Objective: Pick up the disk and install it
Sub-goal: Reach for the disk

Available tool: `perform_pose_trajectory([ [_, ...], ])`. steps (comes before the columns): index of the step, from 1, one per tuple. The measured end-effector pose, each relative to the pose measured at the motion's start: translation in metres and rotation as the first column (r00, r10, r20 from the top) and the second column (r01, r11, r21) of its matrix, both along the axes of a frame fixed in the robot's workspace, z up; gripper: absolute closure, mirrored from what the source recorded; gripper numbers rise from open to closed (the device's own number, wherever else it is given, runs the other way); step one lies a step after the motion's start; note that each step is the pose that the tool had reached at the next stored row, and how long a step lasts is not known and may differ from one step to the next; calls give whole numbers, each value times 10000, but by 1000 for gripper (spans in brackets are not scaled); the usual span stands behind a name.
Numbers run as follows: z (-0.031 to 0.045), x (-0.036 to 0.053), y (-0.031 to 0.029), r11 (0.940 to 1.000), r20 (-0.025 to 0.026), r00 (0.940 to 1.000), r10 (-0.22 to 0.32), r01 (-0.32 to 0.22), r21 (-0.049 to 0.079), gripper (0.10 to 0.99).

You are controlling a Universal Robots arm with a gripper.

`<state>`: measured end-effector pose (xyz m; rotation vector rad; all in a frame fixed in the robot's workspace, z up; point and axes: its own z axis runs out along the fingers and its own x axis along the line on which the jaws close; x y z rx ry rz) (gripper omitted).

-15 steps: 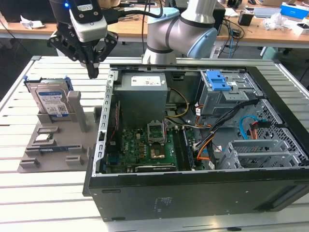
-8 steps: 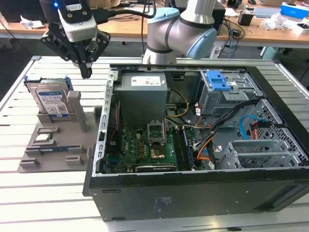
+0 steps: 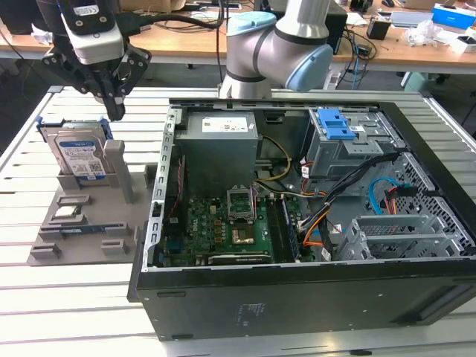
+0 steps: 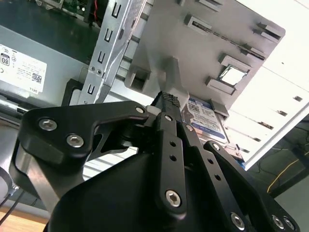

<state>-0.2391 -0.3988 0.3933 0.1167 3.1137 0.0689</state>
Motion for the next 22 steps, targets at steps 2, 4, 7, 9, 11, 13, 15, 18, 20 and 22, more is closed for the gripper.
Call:
perform_pose_trajectory([
  [2,0,-39,0,10000,0,10000,1,-1,0,980],
  [4,0,-89,0,10000,0,10000,2,-2,-1,980],
  [7,0,-149,0,10000,0,10000,0,0,0,980],
  [9,0,-226,0,10000,0,10000,1,-1,0,980],
  [11,0,-272,0,10000,0,10000,2,-2,-1,980],
  [13,0,-317,0,10000,1,10000,2,-2,0,980],
  [15,0,-381,0,10000,0,10000,0,0,0,980],
  [18,0,-449,0,10000,0,10000,0,0,0,980],
  [20,0,-500,0,10000,0,10000,2,-2,0,980],
  [22,0,-536,0,10000,-1,10000,1,-1,-1,980],
])
